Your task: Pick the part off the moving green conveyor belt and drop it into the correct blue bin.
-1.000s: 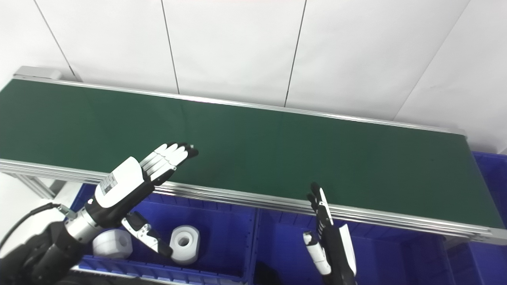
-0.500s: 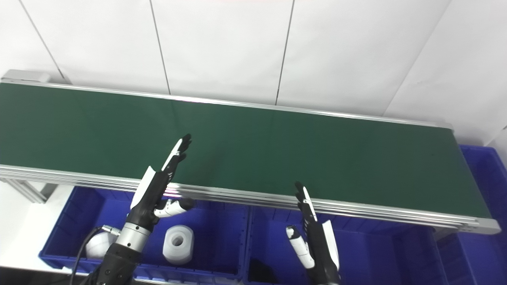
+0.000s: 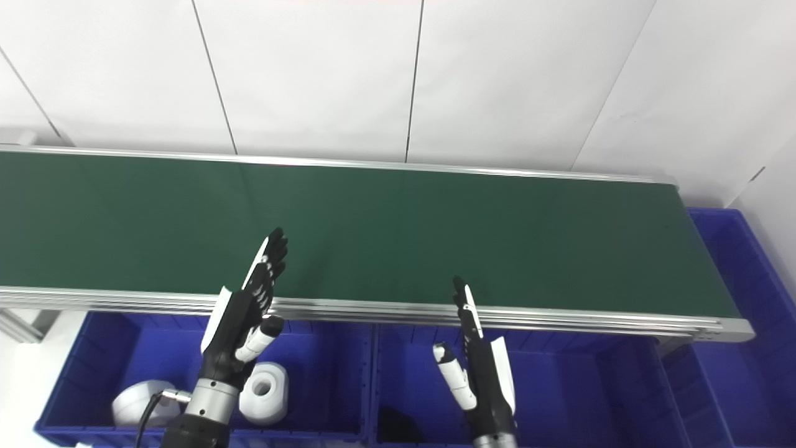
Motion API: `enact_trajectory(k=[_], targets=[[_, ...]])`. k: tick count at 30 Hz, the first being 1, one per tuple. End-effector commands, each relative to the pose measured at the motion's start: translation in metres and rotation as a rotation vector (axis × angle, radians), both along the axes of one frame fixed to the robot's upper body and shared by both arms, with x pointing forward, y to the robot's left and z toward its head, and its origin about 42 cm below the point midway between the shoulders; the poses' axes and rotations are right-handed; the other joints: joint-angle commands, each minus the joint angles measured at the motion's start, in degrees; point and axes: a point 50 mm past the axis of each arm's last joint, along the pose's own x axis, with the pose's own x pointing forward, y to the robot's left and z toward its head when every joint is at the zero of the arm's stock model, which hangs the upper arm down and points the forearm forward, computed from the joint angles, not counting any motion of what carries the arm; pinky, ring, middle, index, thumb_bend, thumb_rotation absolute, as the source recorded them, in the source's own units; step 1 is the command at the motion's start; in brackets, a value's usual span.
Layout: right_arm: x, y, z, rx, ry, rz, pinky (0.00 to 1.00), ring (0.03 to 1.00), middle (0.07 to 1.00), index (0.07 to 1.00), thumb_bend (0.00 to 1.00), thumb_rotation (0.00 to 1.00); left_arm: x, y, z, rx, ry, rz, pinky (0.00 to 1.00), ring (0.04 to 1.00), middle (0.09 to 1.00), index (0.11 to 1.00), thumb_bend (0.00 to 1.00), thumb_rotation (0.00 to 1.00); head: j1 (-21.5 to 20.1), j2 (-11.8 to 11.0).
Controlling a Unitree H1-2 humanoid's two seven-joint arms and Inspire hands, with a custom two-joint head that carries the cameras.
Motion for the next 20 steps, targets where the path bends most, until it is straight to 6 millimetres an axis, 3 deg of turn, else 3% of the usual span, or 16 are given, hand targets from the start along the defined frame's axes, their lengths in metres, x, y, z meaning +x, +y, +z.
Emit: enact_trajectory(k=[1,6,11,20], targets=[[0.003,0.001,0.014,0.012,-0.050,0.002,0.99,0.993,1.000,0.998,0.83,1.00,-0.003,-0.003,0.021,-0.051,-0.057,0.010,1.00,1.000,1.000,1.000,0.90,0.85,0.1,0.0],[0.000,0.000,0.015,0.010,-0.055,0.011,0.99,0.991,1.000,0.996,0.82,1.00,-0.028,0.002,0.035,-0.040,-0.021,0.037,1.00,1.000,1.000,1.000,0.92,0.86,0.5,-0.1],[-0.005,-0.003,0.016,0.009,-0.055,0.017,1.00,0.987,1.000,0.994,0.80,1.00,-0.050,0.004,0.033,-0.069,0.037,0.098,1.00,1.000,1.000,1.000,0.85,0.85,1.1,0.1],[-0.009,-0.003,0.015,0.002,-0.058,0.029,0.99,0.975,1.000,0.993,0.80,1.00,-0.053,-0.003,0.015,-0.102,0.084,0.148,1.00,1.000,1.000,1.000,0.81,0.84,1.2,-0.1]])
